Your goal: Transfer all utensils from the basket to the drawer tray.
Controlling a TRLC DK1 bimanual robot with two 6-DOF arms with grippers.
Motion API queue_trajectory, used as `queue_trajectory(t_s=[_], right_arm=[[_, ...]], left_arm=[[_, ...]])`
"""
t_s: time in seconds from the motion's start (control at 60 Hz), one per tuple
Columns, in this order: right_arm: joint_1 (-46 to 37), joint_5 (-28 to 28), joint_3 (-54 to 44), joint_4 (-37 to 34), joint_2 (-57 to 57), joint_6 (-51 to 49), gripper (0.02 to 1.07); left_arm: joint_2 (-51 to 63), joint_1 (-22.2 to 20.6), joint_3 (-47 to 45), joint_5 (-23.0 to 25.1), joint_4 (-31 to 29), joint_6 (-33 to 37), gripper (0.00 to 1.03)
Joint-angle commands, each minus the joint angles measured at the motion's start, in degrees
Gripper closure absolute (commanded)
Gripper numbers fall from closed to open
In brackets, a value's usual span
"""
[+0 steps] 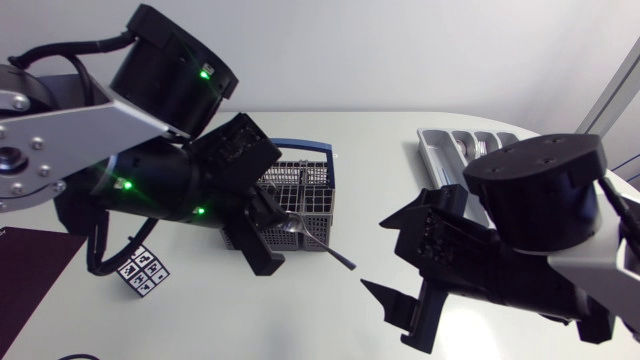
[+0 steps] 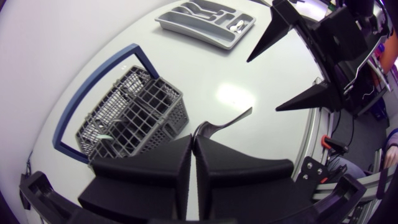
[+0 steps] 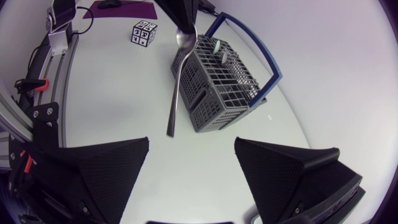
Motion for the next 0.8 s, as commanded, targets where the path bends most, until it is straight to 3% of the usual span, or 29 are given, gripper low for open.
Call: queue_trajectory(t_s=[0.0,0.15,0.35,0.567,0.75,0.783], right_arm=[[1.4,1.1,0.8,2.0,1.4,2.0,0.12],[2.0,2.4,0.1,5.9,2.9,2.1,0.15],[3.5,3.6,-0.8,9.3,5.4,1.9,0.23],[4.1,6.5,-3.0,15.9,7.2,-0.4,0.61],[4.0,6.9,-3.9,17.3,8.3,-2.4,0.63],[4.1,6.9,-4.0,17.3,8.8,-2.7,0.67]], left_arm=[[2.8,0.0,1.7,2.4,0.1,-4.4,1.0],[6.0,0.9,2.6,7.7,1.1,-11.2,1.0],[9.0,1.0,4.2,10.3,2.8,-16.3,1.0],[12.4,2.2,7.2,15.5,0.7,-21.1,1.0],[13.9,2.7,9.2,15.6,-1.4,-21.1,1.0],[14.0,2.9,9.4,15.7,-1.5,-21.1,1.0]])
